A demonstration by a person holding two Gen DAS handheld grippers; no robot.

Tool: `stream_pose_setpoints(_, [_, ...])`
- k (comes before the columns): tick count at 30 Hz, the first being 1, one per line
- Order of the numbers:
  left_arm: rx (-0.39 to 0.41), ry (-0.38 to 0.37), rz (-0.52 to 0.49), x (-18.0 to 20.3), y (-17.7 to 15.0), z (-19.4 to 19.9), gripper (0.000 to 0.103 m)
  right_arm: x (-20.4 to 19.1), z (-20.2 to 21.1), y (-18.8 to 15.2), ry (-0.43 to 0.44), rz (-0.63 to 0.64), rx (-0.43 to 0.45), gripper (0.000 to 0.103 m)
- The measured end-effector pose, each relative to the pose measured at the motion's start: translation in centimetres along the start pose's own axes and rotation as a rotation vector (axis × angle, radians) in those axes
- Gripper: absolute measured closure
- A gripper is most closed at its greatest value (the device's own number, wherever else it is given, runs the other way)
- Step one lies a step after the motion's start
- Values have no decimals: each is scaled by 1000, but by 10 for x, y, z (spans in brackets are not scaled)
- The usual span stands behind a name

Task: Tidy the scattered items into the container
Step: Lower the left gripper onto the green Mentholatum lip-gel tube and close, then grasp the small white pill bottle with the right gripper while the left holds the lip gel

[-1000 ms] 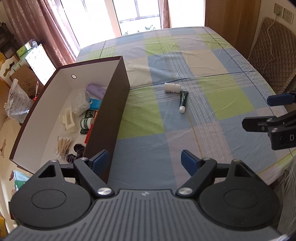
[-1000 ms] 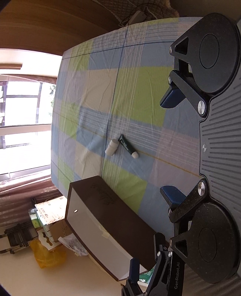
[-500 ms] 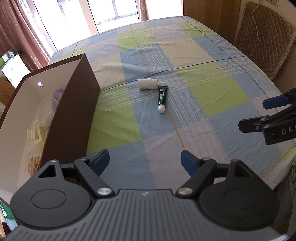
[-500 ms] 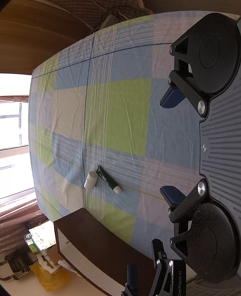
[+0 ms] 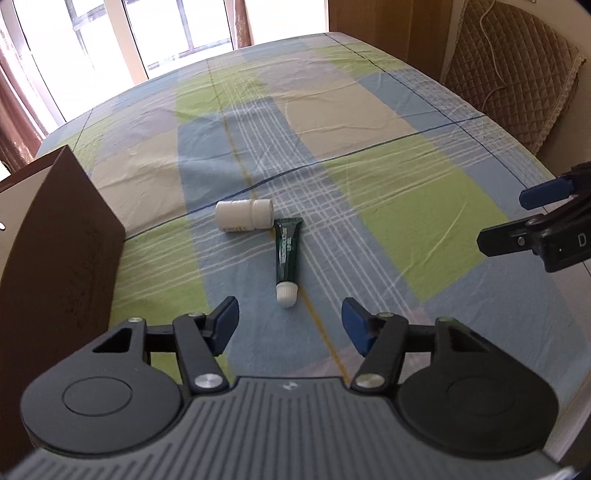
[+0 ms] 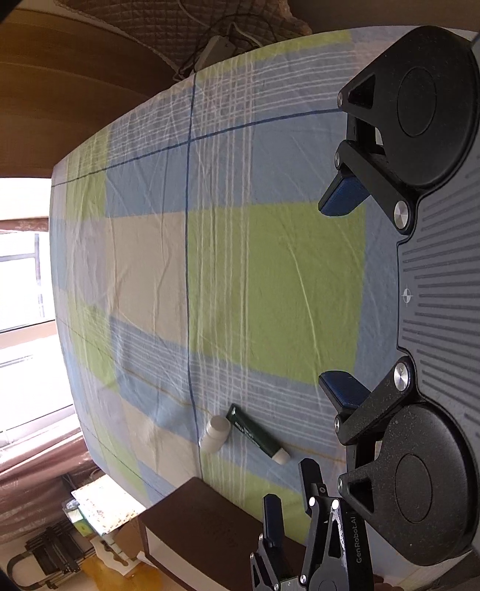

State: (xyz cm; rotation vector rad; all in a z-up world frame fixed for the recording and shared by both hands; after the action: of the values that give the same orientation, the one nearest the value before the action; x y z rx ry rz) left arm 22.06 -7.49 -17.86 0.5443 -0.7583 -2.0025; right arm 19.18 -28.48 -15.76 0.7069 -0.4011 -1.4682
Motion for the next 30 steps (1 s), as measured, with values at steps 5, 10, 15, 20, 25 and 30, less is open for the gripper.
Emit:
stream_pose_setpoints(5, [-5,-17,35,-4,14,-30,61,11,-12,7,-5,-28,-5,7])
stream_pose_setpoints(10, [-29,-32,75,-11,16,-49,81,7,-20,14,19,-28,0,7])
stream_pose_setpoints(15, [-26,-16,77,-19,3,-37,89,-11,-31,26,86,35,17,7])
stream_pose_setpoints(20, [-59,50,157,-41,-23,-8,89,-43,-45,39,182,149,35,7])
stream_pose_setpoints(25, [-90,157,209,-54,-47,18,89,-75,-65,49,258,203,32,7])
stream_pose_setpoints(30, [-93,230,280,-70,-53,22,89,-99,-95,56,254,201,12,8])
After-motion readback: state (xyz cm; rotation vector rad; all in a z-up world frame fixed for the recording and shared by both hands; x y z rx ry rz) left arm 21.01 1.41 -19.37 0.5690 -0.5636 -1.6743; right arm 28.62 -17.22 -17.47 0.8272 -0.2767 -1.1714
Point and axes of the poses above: each gripper's, at about its wrist camera, not at the fingertips, and z roughly against the way its jaws point, x to its right, y to its top, the point moved 3 cm from there along -z, roughly the way its jaws point, and after that the axes turned 11 degrees about x, right-handed, at the moved point
